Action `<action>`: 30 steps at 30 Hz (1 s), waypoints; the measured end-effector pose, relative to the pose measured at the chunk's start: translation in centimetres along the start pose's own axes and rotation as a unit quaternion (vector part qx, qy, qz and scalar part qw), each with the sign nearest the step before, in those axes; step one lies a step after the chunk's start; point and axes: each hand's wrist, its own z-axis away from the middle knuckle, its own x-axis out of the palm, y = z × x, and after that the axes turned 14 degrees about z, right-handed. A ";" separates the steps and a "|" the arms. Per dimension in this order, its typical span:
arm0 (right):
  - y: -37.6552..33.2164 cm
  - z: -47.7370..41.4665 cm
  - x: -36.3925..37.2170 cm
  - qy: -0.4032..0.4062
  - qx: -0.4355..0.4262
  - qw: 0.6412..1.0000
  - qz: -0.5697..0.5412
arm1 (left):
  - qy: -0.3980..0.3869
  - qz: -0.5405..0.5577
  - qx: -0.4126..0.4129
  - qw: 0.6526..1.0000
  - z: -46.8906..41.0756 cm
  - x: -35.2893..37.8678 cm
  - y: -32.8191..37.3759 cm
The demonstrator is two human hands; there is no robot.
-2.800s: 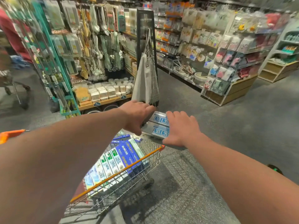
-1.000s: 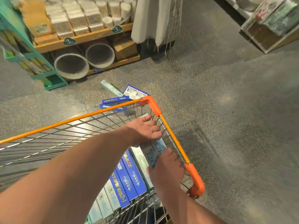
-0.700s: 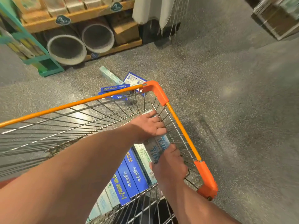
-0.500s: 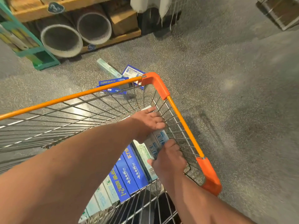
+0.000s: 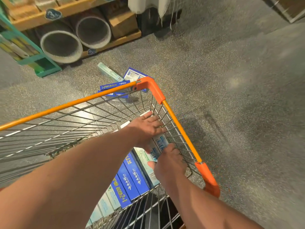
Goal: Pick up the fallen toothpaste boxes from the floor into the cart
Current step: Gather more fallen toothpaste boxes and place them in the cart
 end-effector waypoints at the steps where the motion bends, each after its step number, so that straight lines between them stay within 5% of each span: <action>1: 0.0 0.2 -0.4 0.006 0.002 1.000 -0.001 | 0.002 0.010 -0.008 1.000 0.5 -0.1 0.3; 6: 0.5 3.0 -4.8 0.088 -0.069 0.993 -0.026 | 0.028 0.050 -0.064 0.996 5.1 -2.2 1.8; 11: 2.1 7.9 -11.6 0.059 -0.222 0.973 -0.022 | 0.077 0.110 -0.176 0.975 13.4 -6.2 6.3; 22: 9.3 21.0 -20.2 0.124 -0.338 0.933 0.029 | 0.234 0.317 -0.346 0.851 28.1 -8.5 18.9; 30: 13.1 26.1 -20.7 0.191 -0.359 0.914 0.017 | 0.231 0.249 -0.325 0.882 31.4 -8.2 23.7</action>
